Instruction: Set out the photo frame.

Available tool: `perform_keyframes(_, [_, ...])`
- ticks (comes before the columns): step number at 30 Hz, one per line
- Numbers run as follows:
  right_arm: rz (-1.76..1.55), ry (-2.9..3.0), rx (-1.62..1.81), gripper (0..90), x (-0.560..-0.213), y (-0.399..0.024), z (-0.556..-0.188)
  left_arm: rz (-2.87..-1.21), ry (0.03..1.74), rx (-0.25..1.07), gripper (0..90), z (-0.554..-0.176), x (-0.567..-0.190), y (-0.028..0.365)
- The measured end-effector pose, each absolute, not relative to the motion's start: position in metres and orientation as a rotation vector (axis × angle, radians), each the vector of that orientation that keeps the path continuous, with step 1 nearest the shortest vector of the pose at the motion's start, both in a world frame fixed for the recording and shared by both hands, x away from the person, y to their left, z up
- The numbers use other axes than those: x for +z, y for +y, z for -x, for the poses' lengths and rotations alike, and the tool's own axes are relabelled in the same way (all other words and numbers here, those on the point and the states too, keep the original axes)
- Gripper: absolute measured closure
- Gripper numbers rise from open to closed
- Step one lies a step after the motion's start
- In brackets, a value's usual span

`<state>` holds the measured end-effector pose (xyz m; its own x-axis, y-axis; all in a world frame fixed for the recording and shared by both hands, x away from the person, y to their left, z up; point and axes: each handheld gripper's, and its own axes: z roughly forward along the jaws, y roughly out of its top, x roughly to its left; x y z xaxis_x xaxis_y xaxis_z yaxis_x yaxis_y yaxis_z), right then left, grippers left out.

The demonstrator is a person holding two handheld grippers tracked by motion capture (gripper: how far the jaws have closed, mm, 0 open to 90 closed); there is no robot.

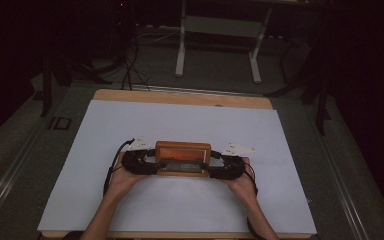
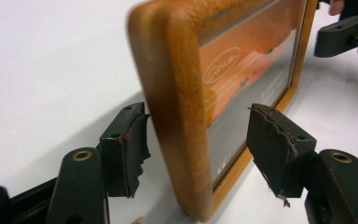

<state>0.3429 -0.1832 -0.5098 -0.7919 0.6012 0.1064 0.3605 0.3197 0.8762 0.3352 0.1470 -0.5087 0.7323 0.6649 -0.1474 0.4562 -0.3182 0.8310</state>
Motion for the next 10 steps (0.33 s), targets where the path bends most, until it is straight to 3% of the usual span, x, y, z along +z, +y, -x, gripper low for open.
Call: perform_keyframes(10, [-0.911, 2.301, 1.418, 34.0, -0.498, -0.211, -0.339, -1.88, 0.872, 0.325, 38.2, -0.328, -0.493, 0.176])
